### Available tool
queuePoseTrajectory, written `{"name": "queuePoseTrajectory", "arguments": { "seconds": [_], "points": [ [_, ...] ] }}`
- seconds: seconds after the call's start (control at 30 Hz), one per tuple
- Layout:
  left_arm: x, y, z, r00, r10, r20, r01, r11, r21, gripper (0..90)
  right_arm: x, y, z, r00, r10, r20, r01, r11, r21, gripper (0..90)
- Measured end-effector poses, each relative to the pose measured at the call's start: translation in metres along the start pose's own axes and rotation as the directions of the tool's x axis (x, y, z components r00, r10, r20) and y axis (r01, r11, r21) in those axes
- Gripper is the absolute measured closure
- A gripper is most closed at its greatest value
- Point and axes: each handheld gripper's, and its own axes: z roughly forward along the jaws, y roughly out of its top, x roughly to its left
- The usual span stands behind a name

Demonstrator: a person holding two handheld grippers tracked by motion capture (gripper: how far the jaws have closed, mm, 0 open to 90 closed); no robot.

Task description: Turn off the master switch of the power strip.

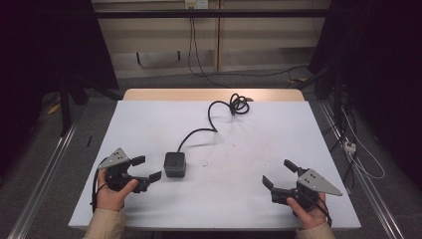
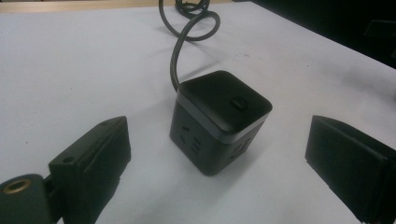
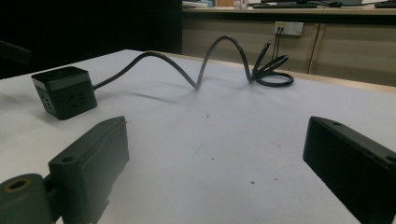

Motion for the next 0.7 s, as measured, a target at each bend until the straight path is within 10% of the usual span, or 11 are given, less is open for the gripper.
{"name": "queuePoseTrajectory", "arguments": {
  "seconds": [0.7],
  "points": [
    [0.0070,-0.0055,-0.0062,0.9999,-0.010,0.014,0.010,0.9999,-0.014,6.3,-0.0004,0.0000,-0.0003,1.0000,0.000,0.000,0.000,1.000,0.000,6.1]
  ]
}}
